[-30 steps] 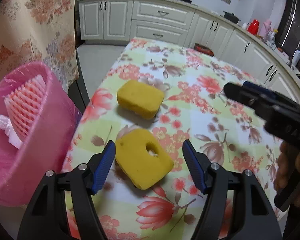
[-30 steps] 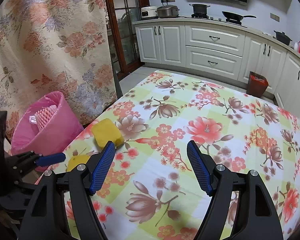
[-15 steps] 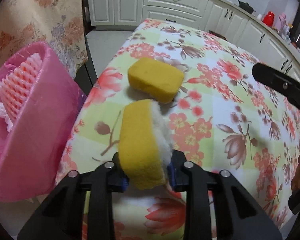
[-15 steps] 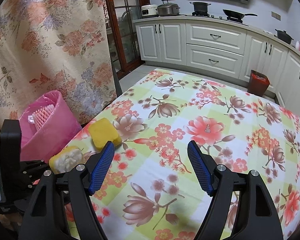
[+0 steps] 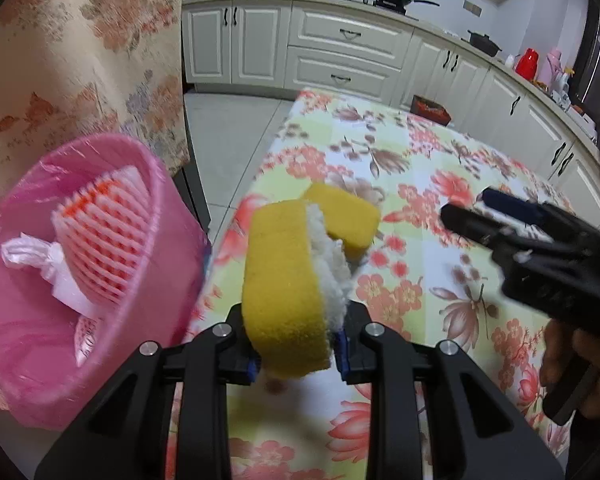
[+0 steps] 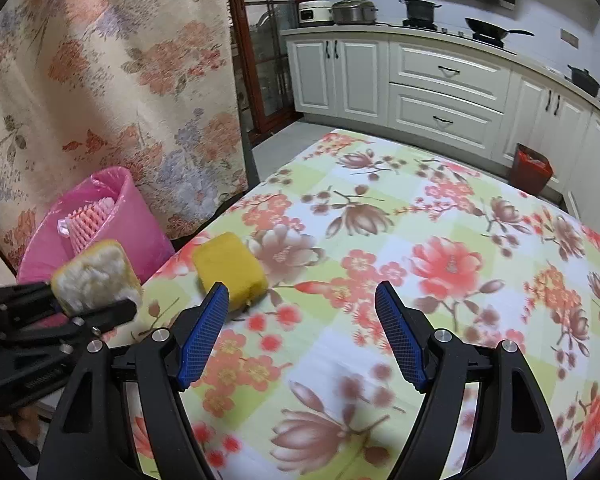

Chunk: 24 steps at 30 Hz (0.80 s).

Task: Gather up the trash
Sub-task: 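Grasp the yellow sponge with a hole with the left tool while the right tool grasps the other sponge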

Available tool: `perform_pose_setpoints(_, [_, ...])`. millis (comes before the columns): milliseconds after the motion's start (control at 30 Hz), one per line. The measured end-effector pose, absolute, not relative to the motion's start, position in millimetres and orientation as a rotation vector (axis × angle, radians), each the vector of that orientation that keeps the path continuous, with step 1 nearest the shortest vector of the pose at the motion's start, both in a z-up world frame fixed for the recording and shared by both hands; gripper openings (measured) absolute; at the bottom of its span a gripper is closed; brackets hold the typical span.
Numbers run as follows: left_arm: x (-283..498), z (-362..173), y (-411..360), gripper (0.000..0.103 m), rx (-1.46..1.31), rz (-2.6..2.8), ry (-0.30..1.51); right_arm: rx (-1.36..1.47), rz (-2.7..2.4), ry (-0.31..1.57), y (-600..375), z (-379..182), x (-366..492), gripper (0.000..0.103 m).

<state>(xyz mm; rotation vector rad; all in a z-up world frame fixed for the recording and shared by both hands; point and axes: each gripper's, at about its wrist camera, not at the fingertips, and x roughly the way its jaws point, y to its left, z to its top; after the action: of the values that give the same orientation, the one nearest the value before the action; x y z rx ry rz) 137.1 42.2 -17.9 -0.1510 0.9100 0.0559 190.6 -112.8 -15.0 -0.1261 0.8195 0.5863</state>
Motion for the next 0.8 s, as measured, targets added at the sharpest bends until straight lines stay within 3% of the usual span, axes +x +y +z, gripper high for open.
perform_pose_setpoints(133, [134.2, -8.1, 49.4, 0.027, -0.151, 0.062, 0.890, -0.152, 0.602, 0.819, -97.0, -18.7, 191.2, 0.077])
perform_pose_setpoints(800, [131.3, 16.2, 78.7, 0.027, -0.169, 0.093, 0.828, -0.269, 0.677, 0.863, -35.7, -46.6, 205.7, 0.077])
